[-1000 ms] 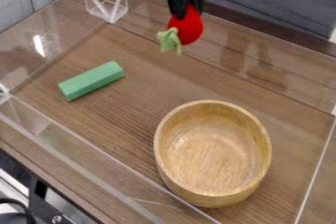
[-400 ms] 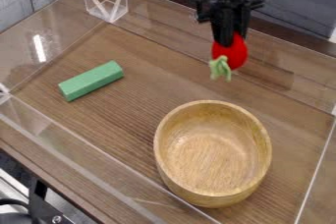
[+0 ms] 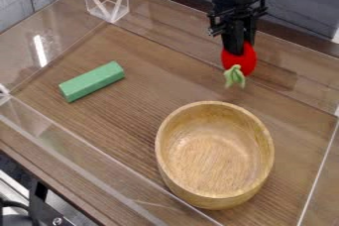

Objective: Move the red object to the right side of the table

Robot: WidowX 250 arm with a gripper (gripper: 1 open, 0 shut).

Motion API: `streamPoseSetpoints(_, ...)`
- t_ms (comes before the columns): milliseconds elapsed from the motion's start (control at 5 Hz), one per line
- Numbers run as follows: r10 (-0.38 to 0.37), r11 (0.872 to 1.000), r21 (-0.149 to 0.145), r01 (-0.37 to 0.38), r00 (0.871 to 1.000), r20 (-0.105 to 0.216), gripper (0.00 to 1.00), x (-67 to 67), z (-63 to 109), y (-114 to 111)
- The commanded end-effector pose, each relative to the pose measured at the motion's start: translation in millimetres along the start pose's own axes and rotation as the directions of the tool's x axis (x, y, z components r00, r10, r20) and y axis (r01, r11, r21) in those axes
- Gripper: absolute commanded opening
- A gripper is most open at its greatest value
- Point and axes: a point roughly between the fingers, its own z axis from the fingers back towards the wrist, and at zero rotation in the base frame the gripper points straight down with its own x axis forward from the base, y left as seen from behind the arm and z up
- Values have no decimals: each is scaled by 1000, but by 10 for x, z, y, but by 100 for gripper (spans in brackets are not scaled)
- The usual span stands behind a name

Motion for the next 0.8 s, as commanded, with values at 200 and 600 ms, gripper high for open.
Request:
streamPoseSetpoints(200,38,997,-70,-35,998,42,0,-31,99,-11)
streamPoseSetpoints(600,80,993,-96,-75,996,50,0,-125,86,-48)
